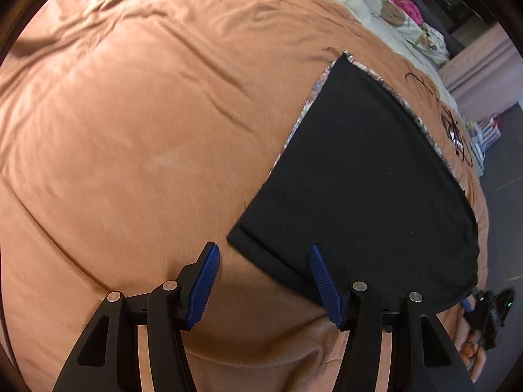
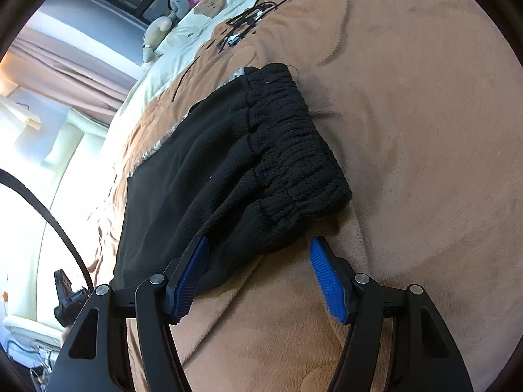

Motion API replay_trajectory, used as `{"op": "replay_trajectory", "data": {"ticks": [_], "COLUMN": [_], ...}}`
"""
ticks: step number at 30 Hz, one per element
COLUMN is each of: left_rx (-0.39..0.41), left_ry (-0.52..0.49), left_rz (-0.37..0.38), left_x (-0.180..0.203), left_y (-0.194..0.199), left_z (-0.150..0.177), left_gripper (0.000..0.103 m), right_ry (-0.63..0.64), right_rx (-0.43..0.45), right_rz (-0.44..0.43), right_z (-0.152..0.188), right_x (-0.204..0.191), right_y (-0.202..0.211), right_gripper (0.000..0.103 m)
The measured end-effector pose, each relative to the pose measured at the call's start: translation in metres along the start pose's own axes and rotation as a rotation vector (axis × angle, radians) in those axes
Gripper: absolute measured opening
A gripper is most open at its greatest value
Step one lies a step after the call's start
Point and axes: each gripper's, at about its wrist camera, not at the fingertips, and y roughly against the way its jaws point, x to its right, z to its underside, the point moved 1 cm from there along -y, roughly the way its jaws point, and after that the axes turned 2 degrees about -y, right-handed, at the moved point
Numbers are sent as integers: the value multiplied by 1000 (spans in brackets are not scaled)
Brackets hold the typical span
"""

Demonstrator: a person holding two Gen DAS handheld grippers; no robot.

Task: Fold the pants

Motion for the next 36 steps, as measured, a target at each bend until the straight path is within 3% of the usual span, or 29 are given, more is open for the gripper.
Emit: {"op": "replay_trajectory", "data": {"ticks": [5,7,13,15,16,17,22,36], "left_rx": [7,38,102,118,122,122,166,261], "left_ry": [95,155,314,337,344,342,302,251], "left_rz": [58,89,178,188,185,173,137,175], "left_x": [-10,-16,-32,-33,-33,-33,-23,-14], "left_y": [-12,-13,-13,-12,-13,-14,-7,72], "left_z": [2,3,10,10,9,9,4,10], "left_gripper": [59,48,41,31,15,13,10,10], "right_ry": [-11,-20,-95,-101,-104,-108,-69,-8], "right_rx": [18,32,87,97,96,89,94,84], "right_rz": [1,2,-24,-13,-7,-14,-13,-44], "right_z": [0,1,3,5,5,5,5,15], "right_x": [0,-1,6,7,7,8,-1,-19], "right_y": [-5,-5,-10,-11,-12,-13,-4,24], "right_gripper": [63,63,63,54,45,35,20,14]}}
